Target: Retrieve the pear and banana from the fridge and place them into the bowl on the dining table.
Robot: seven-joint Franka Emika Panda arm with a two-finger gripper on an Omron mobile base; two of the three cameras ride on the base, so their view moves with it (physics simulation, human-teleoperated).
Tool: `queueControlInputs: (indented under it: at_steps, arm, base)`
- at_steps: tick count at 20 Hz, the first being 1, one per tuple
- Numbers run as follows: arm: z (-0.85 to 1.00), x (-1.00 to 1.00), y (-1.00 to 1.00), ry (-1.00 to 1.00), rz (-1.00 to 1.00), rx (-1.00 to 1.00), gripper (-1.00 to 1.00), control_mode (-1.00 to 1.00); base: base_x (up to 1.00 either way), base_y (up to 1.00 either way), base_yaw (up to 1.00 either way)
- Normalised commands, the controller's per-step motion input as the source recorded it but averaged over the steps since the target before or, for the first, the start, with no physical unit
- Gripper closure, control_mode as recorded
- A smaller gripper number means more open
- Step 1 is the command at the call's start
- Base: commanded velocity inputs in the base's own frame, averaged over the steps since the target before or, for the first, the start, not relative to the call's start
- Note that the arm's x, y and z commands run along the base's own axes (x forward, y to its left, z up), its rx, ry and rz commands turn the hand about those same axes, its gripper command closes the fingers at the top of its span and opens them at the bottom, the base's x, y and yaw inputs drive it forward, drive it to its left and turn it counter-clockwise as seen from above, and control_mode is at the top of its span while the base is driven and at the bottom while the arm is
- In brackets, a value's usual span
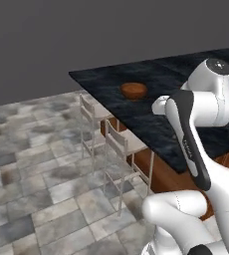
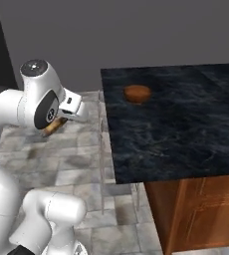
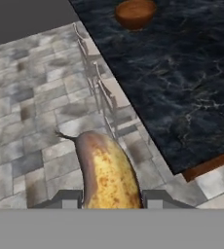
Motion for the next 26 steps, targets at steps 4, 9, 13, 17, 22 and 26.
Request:
queueControlInputs:
  at_steps: [4,9,13,17,22,26]
  arm:
    - [0.00,0.00,0.00,0.00,0.00,0.00,1.00,1.00]
    - [0.00,0.00,0.00,0.00,0.00,0.00,1.00,1.00]
    - [0.00,0.00,0.00,0.00,0.00,0.00,1.00,1.00]
    - [0.00,0.00,0.00,0.00,0.00,0.00,1.00,1.00]
    - [0.00,0.00,0.00,0.00,0.00,0.00,1.00,1.00]
    - [0.00,0.00,0.00,0.00,0.00,0.00,1.00,1.00]
  base:
    - [0.45,0.65,-0.41]
    - [0.45,0.59,-0.40]
    - [0.47,0.55,-0.40]
    - [0.51,0.50,-0.40]
    - [0.59,0.47,-0.39]
    - [0.60,0.51,-0.38]
